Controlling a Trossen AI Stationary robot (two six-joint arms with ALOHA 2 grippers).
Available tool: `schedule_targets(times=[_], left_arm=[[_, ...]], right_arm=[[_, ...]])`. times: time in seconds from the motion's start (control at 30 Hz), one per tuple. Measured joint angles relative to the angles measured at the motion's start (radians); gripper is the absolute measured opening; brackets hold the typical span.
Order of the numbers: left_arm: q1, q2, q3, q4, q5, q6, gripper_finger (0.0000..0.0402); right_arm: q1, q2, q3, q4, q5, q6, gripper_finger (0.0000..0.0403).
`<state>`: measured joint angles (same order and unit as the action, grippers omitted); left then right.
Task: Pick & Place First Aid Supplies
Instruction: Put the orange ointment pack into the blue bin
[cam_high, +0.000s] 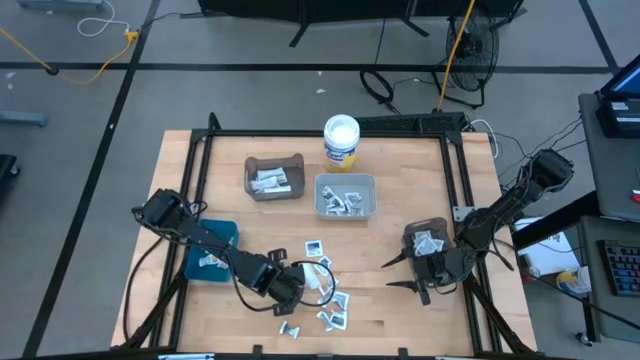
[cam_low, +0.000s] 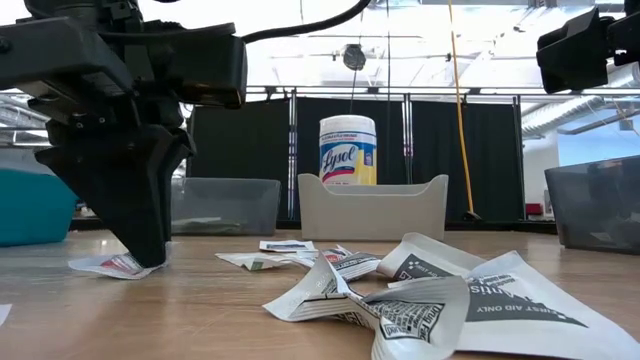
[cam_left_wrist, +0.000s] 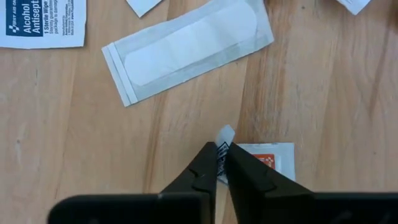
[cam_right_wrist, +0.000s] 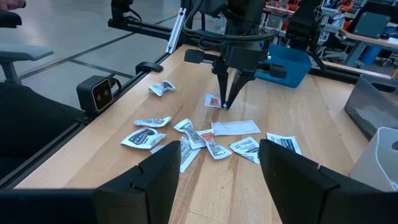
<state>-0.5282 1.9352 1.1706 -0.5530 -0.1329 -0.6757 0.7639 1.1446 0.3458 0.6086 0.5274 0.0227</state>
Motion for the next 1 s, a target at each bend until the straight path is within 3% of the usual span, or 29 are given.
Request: schedule_targets(times=[0.27,0.57,1.0], left_arm=[[-0.003,-0.066,-0.005,-0.086,0.034,0.0,0.0013],[-0.003,-0.173,-0.004,-0.409,0.022,-0.069,0.0004],[-0.001,-0.383,-0.002,-0.745,-0.05,-0.174,0.0005]], right_arm=[[0.0,0.0,0.0,0.0,0.0,0.004,0.0212],[0.0,0.0,0.0,-0.008,0.0,0.018,0.0212],[0.0,0.0,0.0,-0.009,0.0,0.018,0.0212]])
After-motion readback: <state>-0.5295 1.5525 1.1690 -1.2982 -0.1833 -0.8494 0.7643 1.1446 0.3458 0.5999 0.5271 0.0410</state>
